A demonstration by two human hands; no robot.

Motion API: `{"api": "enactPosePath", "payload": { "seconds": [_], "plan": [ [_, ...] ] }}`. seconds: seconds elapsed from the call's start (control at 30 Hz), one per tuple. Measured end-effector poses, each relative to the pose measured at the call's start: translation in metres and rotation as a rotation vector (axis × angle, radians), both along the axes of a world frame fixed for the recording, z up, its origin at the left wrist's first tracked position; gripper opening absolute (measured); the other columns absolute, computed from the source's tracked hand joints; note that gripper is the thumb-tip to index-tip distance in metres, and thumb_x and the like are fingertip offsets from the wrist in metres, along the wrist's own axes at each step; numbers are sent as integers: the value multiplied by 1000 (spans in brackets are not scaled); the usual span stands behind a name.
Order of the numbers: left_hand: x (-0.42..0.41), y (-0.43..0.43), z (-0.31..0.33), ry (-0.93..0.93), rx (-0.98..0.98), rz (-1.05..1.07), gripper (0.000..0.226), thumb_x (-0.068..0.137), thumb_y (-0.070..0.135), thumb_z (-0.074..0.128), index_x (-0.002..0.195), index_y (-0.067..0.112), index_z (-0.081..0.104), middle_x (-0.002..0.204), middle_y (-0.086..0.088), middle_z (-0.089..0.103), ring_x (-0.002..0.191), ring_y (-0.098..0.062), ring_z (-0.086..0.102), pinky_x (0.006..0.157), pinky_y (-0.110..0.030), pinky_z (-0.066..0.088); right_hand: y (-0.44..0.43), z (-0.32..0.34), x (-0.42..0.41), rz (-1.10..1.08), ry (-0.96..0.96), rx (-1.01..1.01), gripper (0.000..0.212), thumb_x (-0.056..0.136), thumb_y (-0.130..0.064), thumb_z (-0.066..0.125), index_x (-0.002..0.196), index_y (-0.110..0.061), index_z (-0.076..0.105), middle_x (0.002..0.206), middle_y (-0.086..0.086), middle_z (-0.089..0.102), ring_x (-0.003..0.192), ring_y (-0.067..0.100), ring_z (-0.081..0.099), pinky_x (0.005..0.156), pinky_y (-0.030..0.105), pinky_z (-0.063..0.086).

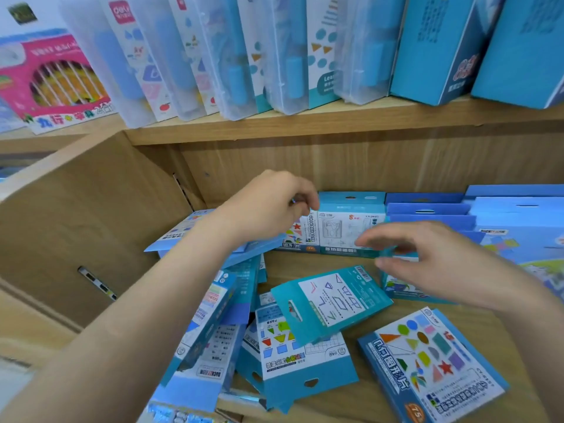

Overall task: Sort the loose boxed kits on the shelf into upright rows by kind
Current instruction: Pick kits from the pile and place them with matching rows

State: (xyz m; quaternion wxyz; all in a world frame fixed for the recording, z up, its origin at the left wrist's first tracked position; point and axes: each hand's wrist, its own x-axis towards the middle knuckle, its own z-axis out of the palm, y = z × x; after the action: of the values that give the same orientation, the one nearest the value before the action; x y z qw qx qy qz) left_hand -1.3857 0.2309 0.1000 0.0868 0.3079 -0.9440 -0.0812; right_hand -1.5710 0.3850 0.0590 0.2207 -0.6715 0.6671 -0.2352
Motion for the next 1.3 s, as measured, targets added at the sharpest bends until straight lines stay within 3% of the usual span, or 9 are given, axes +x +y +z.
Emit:
{"api": "enactPosePath", "payload": {
  "seconds": [0.17, 0.3, 0.53, 0.67, 0.8, 0.9, 0.97, 1.1, 1.3],
  "plan": [
    [48, 62, -17, -278, 67, -100, 65, 82, 0, 52, 131, 41, 45, 140, 16, 41, 127, -9, 37, 104, -29, 35, 35, -47, 32, 95, 213, 87, 61, 89, -38, 60, 134, -57, 25, 127, -45, 20, 123, -14, 29, 101, 8, 23],
    [51, 74, -63, -379, 53, -42, 68, 86, 15, 55, 139, 48, 27, 152, 13, 22, 131, -18, 37, 103, -38, 39, 34, -82, 53, 3, 168, -9, 64, 91, -31, 59, 142, -44, 23, 145, -29, 24, 135, -3, 24, 99, 1, 12],
    [43, 75, -79, 57, 25, 63, 39, 91, 16, 54, 125, 33, 60, 137, 10, 51, 123, -15, 49, 97, -28, 40, 27, -101, 68, -159, 60, -185, 55, 89, -32, 62, 138, -37, 39, 140, -20, 41, 130, 3, 35, 105, 18, 27],
    [35, 82, -81, 464, 49, 102, 22, 84, 19, 69, 106, 21, 71, 102, 8, 69, 91, -8, 63, 82, -31, 52, 27, -97, 70, -307, -114, -372, 35, 90, -39, 59, 124, -30, 55, 114, -14, 62, 102, 2, 56, 84, 17, 42],
    [34, 86, -70, 862, 567, 154, 38, 79, 32, 69, 116, 28, 61, 101, 10, 69, 85, -5, 64, 68, -14, 48, 37, -72, 66, -480, -591, -480, 18, 89, -31, 59, 105, -23, 63, 93, -12, 71, 86, 8, 66, 59, 27, 55],
    [26, 89, -80, 678, 730, 60, 54, 74, 50, 70, 123, 30, 56, 115, 14, 65, 96, -17, 63, 73, -27, 52, 45, -49, 57, -626, -861, -578, 7, 92, -20, 58, 94, -18, 64, 78, -7, 73, 58, 10, 64, 39, 24, 47],
    [18, 98, -92, 587, 693, -5, 40, 79, 44, 70, 116, 31, 61, 108, 19, 67, 89, -19, 63, 79, -34, 53, 52, -39, 56, -671, -973, -581, 11, 93, -22, 54, 90, -17, 64, 70, -6, 72, 49, 8, 61, 34, 19, 41],
    [6, 115, -101, 674, 914, -18, 13, 87, 16, 65, 96, 25, 69, 91, 3, 74, 84, -11, 68, 80, -36, 54, 69, -40, 54, -731, -1041, -505, 18, 92, -30, 55, 94, -16, 65, 76, 1, 72, 57, 13, 65, 38, 21, 42],
    [-5, 138, -115, 651, 1029, -36, 10, 89, 21, 63, 97, 21, 67, 92, -4, 74, 88, -20, 70, 84, -46, 52, 101, -46, 49, -808, -1089, -470, 18, 92, -32, 54, 96, -16, 64, 73, -2, 70, 52, 9, 63, 34, 17, 37]
  ]
}}
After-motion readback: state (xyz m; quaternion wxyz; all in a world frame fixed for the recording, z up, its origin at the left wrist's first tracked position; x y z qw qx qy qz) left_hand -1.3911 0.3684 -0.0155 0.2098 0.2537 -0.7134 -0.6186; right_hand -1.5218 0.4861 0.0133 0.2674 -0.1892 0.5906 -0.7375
